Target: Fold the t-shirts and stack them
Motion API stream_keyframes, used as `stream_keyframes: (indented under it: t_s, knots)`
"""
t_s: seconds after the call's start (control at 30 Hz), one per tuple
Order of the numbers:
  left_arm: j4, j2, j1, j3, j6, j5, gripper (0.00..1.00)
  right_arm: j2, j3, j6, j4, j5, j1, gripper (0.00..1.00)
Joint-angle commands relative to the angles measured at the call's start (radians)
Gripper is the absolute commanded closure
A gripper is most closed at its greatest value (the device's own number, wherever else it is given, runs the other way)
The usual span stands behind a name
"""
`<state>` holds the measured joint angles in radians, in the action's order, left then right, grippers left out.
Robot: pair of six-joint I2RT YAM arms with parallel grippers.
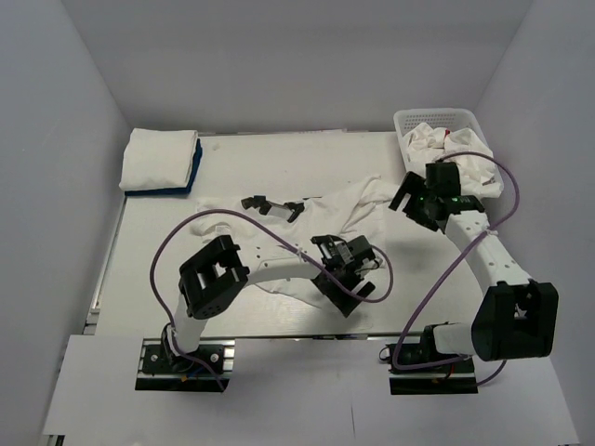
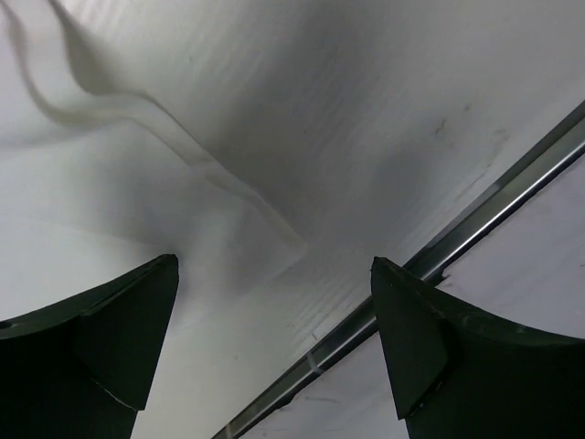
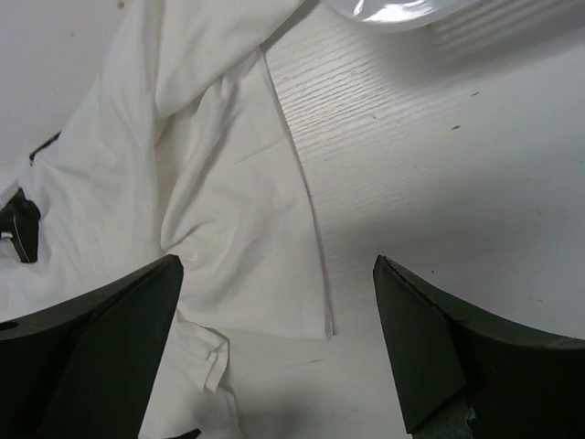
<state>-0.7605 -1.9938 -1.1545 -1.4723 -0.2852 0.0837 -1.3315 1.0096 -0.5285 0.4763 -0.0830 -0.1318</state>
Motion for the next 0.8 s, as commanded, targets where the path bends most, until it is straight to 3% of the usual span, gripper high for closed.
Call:
stream_keyframes:
  t_s: [0.0,0.1,0.33,0.5,0.67,0.7,0.77]
  knots:
    - [0.064,0.067,-0.008,0.061,0.004,-0.002,0.05,0.06,0.009,-0.03,0.028,0.0,0.059,0.1]
    - [0.121,0.079,-0.008,0.093,0.004,-0.002,0.08,0.092,0.003,-0.028,0.019,0.058,0.09,0.1]
    - [0.118,0.053,-0.008,0.11,-0.008,0.033,0.32,0.153,0.014,-0.028,0.013,0.121,0.165,0.1]
    - [0.093,0.032,-0.008,0.101,-0.043,0.002,0.42,0.176,0.023,-0.028,0.012,0.14,0.192,0.1]
    - [0.006,-0.008,-0.039,0.026,-0.081,-0.084,0.67,0.184,0.023,-0.038,0.012,0.149,0.215,0.1]
    - [-0.014,-0.02,-0.05,0.006,-0.094,-0.111,0.78,0.192,0.023,-0.039,0.008,0.15,0.216,0.1]
    - [-0.061,-0.057,-0.06,-0.046,-0.103,-0.134,0.85,0.195,0.018,-0.041,0.001,0.154,0.224,0.1]
